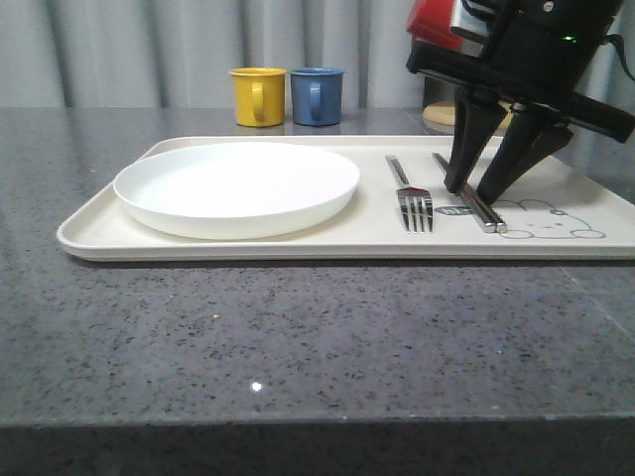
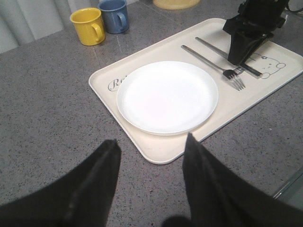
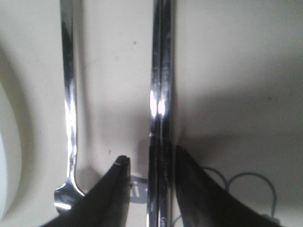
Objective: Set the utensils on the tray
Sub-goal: 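Place the chopsticks on the tray beside the fork and release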
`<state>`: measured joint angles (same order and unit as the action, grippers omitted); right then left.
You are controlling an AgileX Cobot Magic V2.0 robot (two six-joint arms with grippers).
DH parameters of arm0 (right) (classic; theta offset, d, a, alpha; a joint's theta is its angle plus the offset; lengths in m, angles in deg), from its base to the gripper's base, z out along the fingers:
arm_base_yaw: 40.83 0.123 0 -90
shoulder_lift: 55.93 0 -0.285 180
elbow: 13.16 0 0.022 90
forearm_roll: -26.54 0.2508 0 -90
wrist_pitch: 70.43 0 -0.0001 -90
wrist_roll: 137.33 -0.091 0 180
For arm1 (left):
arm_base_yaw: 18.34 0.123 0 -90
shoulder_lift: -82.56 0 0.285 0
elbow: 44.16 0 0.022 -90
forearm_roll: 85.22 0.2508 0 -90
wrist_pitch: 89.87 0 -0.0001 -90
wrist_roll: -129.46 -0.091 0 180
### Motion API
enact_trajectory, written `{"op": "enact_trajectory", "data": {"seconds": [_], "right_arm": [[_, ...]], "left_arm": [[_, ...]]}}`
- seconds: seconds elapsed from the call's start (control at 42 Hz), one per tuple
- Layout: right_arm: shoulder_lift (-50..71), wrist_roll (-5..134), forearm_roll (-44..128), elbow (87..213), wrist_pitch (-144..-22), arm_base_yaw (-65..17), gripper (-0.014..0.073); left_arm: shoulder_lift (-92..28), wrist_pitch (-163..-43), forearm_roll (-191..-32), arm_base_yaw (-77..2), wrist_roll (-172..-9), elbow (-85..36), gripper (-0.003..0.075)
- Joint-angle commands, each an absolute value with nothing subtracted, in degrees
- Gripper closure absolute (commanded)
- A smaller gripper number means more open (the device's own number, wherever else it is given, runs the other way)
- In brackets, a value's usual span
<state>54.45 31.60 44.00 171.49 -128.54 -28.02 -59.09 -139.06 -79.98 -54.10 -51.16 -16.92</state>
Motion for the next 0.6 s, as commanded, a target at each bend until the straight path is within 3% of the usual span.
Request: {"op": "enact_trajectory", "data": {"seconds": [0.0,0.405,0.572], "right_arm": [[50.59,31.84,43.42,173.19,-127.20,-28.17,0.0288],[35.15,44.98,34.33,171.76,-132.42,-28.67,0.0289],[27.94,45.02,28.09,168.17,-135.62,-34.13,0.0289]], "left_arm": [[-58.83,-134.59,-79.72,-54.47,-50.54,-18.38,0.0409],[-58.83,-134.59,-79.72,-54.47,-50.54,-18.38,0.0409],[-58.83,-134.59,-79.72,-54.47,-50.54,-18.38,0.0409]]}}
